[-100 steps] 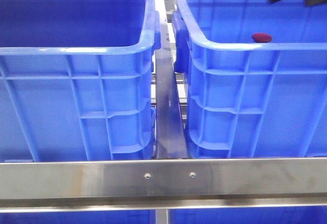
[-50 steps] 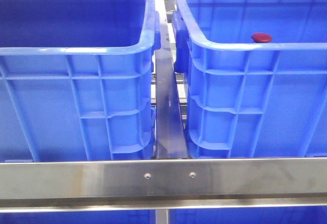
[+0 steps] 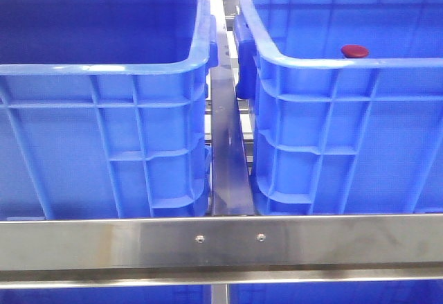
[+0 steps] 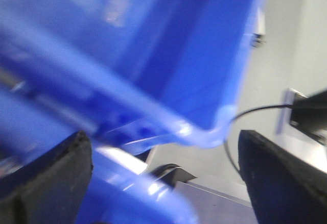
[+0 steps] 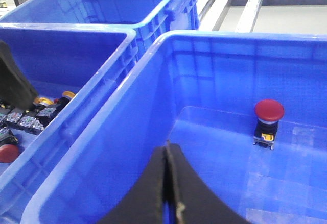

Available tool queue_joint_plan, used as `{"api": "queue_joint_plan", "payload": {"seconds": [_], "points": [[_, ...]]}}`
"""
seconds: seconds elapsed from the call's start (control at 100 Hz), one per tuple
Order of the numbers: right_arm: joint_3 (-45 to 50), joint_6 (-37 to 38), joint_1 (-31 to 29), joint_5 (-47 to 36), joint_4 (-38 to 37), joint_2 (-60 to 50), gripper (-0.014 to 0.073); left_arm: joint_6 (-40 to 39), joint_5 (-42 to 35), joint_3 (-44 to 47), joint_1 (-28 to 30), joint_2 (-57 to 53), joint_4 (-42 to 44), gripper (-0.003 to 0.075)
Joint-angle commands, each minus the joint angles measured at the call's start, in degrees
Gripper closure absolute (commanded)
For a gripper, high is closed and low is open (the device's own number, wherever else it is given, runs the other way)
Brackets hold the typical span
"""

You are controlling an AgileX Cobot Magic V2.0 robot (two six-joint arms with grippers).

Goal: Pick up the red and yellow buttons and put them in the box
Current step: 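Reach the left gripper into the button bin and grasp a yellow-capped button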

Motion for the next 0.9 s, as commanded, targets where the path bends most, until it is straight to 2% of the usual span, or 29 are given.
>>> {"api": "queue_joint_plan", "payload": {"seconds": [0.0,0.18,0.53,0.68,0.89], "points": [[-1.3,-0.1,-0.2,1.1,2.2,-0.6,0.0655,-4.2,-2.5,-1.7,2.3,-3.6,0.5,0.0166],[-1.3,-0.1,-0.2,1.1,2.2,-0.6,0.0655,-17.4,-6.8,-1.7,6.0,-3.9,10.0,0.0166],[-1.3,-0.1,-0.2,1.1,2.2,-0.6,0.0655,-40.2,-10.3,-1.7,6.4,-1.6,35.6,0.0166],[-1.3,-0.1,-0.2,1.1,2.2,-0.6,0.0655,-46.5,-10.3,-1.7,6.4,0.8,42.4,0.0166],[-1.3,-0.1,-0.2,1.1,2.2,-0.6,0.0655,-47.1,-11.5,-1.7,6.4,4.2,42.4,0.0166]]}}
